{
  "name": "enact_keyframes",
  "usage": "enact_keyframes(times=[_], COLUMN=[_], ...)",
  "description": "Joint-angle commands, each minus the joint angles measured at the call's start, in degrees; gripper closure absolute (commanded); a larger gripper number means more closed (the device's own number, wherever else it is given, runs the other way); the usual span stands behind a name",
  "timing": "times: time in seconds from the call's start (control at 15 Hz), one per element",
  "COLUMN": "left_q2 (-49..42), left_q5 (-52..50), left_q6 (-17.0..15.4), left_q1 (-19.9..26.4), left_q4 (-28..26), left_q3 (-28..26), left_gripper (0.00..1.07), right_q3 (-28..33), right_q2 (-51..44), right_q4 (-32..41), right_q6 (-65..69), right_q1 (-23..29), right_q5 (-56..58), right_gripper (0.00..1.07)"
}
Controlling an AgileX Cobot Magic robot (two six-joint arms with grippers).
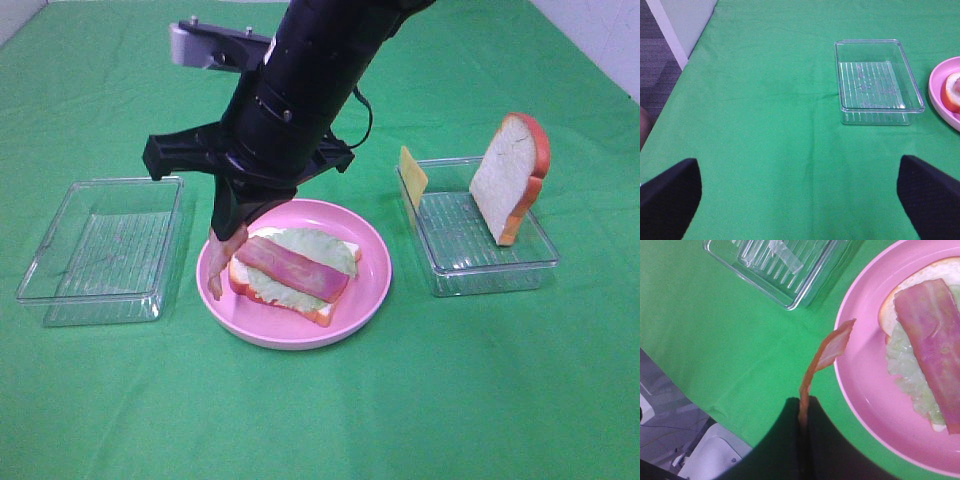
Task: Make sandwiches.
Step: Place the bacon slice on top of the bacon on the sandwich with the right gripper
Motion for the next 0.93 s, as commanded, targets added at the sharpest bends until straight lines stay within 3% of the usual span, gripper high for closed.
enact_keyframes(times=[0.07,0.4,0.93], left_q2=[-0.74,-0.74,-0.74], left_q5=[-0.23,-0.23,-0.23], left_q6=[-0.4,-0.4,-0.4], left_q1=[0.11,0.11,0.11], left_q4=[-0.4,-0.4,-0.4], left_q3=[0.11,0.11,0.11], left_gripper=[0.06,0.06,0.06], right_q3=[-0.23,-0.23,-0.23], right_q2=[2.29,6.93,9.0], right_q4=[-2.06,-13.92,-23.55], right_q6=[-1.83,0.17,-0.63], right_q1=[-0.69,-5.39,-5.39], right_q5=[-0.86,-2.01,-4.24], right_gripper=[1.07,1.07,1.07])
